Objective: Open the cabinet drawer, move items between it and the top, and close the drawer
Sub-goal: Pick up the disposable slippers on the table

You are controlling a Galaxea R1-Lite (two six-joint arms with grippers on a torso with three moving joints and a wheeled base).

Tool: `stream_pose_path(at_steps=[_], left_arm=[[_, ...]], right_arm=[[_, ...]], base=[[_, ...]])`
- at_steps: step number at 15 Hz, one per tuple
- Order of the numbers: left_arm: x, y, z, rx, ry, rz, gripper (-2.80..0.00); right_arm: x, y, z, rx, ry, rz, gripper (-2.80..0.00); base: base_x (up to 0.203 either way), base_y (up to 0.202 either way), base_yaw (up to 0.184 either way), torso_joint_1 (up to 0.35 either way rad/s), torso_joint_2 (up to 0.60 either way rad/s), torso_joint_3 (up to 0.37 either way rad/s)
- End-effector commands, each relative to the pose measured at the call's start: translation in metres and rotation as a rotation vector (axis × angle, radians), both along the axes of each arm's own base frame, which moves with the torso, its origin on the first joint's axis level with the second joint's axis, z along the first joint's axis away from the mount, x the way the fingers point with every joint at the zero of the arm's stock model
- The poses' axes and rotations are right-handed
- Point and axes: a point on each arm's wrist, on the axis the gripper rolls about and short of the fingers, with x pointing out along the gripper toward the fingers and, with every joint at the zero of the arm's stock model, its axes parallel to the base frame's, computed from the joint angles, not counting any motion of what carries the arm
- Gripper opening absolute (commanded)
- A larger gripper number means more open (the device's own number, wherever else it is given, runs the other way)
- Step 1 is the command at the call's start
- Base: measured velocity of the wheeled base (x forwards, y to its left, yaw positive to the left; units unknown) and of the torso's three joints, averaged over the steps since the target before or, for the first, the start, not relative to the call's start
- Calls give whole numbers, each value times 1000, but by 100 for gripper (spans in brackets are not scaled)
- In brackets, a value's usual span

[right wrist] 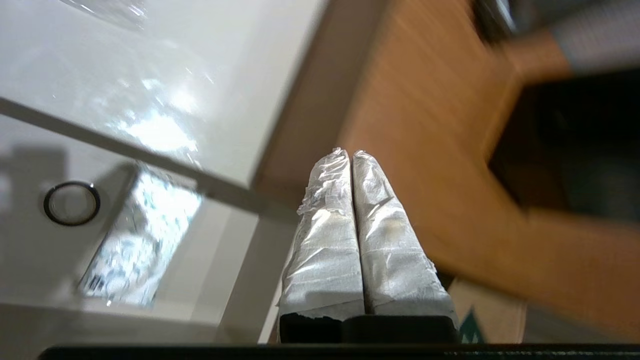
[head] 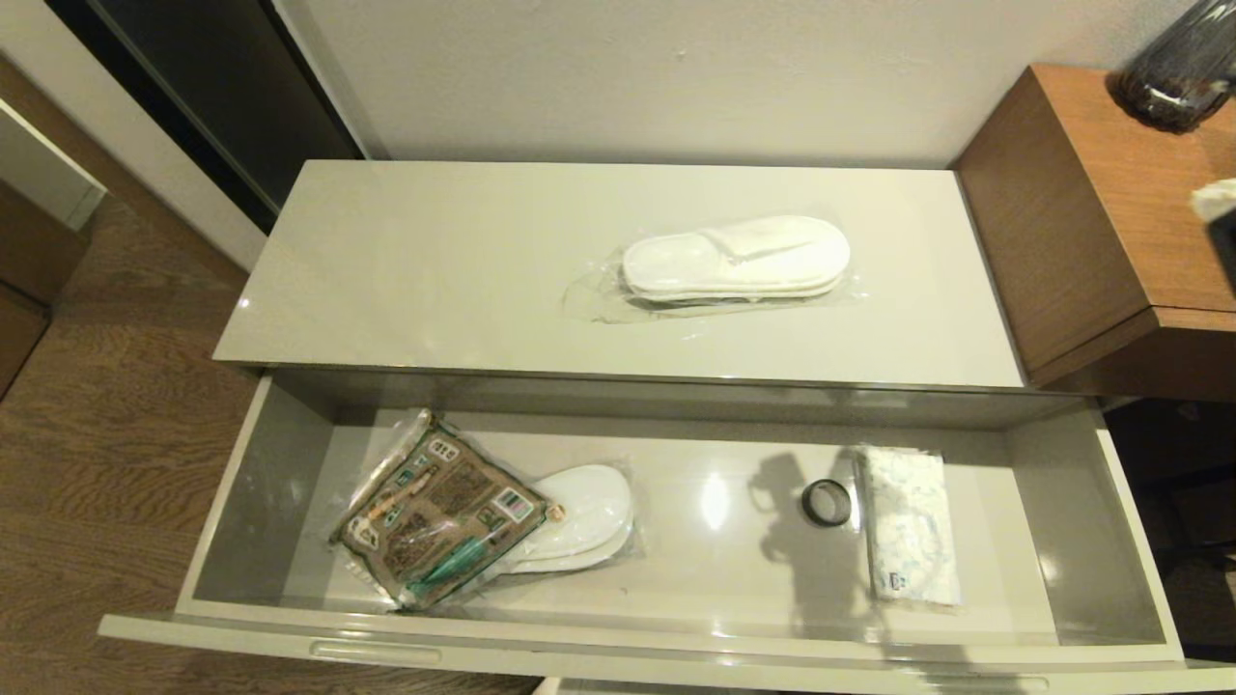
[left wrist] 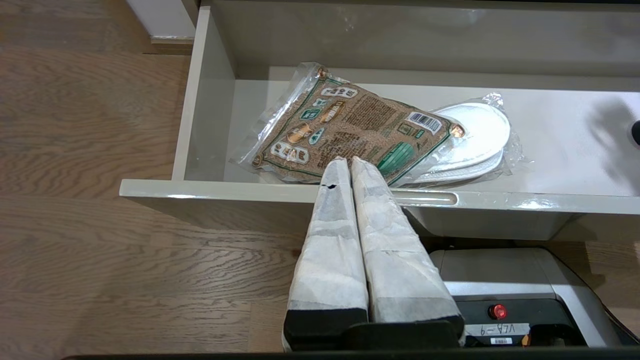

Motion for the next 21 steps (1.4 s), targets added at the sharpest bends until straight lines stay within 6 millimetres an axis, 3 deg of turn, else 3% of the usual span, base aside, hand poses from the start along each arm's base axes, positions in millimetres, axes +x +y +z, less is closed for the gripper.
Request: stream_pose_path(at_steps=[1, 3, 5, 9, 12, 13, 21], left_arm=[[0, 0, 0, 0, 1, 0, -280], [0, 0, 0, 0, 1, -1, -280], [0, 0, 0, 0, 1, 1, -280], [0, 0, 0, 0, 1, 0, -280], [0, 0, 0, 0, 1, 1, -280], [0, 0, 0, 0, 1, 1, -280], [0, 0, 0, 0, 1, -1, -280]], right_arm=[[80, 49, -18, -141, 113, 110, -280], [98, 80, -28, -326, 154, 202, -280], [109, 93, -45, -450, 213, 233, -280], [133, 120, -94, -528, 319, 231, -280], [163, 144, -129, -520, 219, 186, -280], [172, 150, -138, -530, 179, 164, 0], [190, 161, -179, -513, 48, 100, 0]], base=[[0, 0, 0, 0, 0, 0], [0, 0, 0, 0, 0, 0], [0, 0, 0, 0, 0, 0], [0, 0, 0, 0, 0, 0], [0, 0, 0, 0, 0, 0], [0, 0, 0, 0, 0, 0], [0, 0, 0, 0, 0, 0]])
